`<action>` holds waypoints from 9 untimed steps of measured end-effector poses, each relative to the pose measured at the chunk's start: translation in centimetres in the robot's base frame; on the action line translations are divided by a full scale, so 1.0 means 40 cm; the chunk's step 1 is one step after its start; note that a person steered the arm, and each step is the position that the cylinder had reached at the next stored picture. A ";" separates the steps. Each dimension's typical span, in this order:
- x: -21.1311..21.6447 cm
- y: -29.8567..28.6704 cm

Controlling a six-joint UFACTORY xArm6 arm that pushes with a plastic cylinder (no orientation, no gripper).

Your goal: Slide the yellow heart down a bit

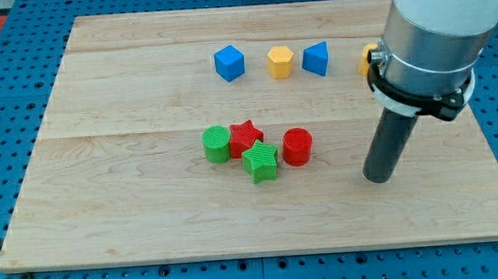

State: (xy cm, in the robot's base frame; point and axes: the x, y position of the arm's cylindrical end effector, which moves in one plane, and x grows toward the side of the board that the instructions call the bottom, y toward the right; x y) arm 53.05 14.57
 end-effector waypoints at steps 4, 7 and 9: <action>-0.137 0.048; -0.308 0.154; -0.390 0.286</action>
State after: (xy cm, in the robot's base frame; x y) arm 37.44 26.02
